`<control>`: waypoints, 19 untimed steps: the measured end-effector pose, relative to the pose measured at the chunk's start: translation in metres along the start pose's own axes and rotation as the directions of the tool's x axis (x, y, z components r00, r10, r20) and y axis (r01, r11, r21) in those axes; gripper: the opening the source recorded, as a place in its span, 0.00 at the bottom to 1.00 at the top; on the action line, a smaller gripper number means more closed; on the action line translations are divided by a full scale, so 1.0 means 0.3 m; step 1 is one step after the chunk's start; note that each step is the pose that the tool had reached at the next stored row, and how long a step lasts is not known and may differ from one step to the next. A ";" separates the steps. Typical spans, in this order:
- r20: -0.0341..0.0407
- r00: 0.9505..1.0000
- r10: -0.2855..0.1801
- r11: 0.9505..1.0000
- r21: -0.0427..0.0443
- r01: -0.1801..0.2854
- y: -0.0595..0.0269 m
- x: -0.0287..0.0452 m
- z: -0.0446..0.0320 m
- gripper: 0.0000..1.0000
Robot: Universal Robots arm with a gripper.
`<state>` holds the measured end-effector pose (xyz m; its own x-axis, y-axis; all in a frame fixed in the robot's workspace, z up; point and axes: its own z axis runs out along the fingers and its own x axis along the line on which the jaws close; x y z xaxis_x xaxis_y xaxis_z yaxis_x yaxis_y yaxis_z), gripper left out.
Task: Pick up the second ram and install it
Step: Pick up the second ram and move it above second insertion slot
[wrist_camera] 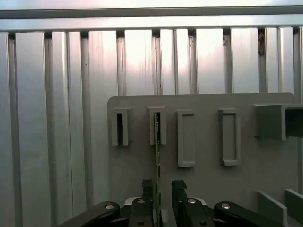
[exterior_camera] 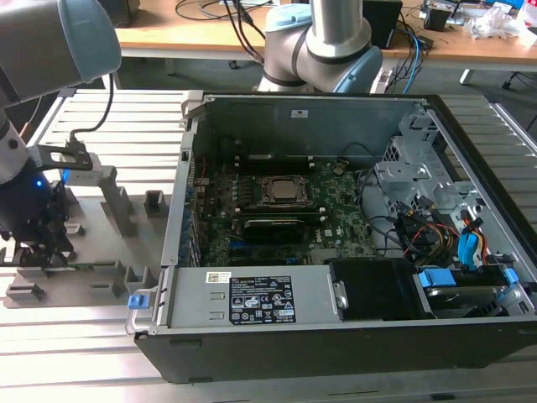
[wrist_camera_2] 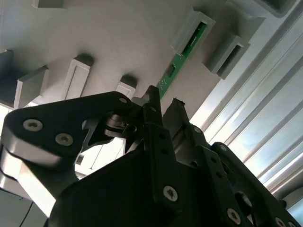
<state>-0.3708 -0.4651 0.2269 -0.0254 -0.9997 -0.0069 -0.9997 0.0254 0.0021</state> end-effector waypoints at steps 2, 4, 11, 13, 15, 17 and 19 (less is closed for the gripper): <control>0.000 1.000 -0.003 1.000 0.000 0.003 0.000 0.000 0.024 0.30; -0.001 1.000 -0.007 1.000 0.000 0.007 0.000 0.000 0.045 0.30; -0.001 1.000 -0.018 1.000 0.000 0.018 0.000 0.003 0.090 0.30; -0.001 1.000 -0.018 1.000 0.000 0.018 -0.001 0.003 0.090 0.30; -0.001 1.000 -0.018 1.000 0.000 0.018 -0.001 0.003 0.091 0.22; -0.001 1.000 -0.018 1.000 0.000 0.018 0.000 0.003 0.091 0.14; -0.001 1.000 -0.018 1.000 0.000 0.018 -0.001 0.003 0.091 0.14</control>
<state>-0.3707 -0.4657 0.1996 -0.0071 -1.0000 -0.0063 -1.0000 0.0071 0.0023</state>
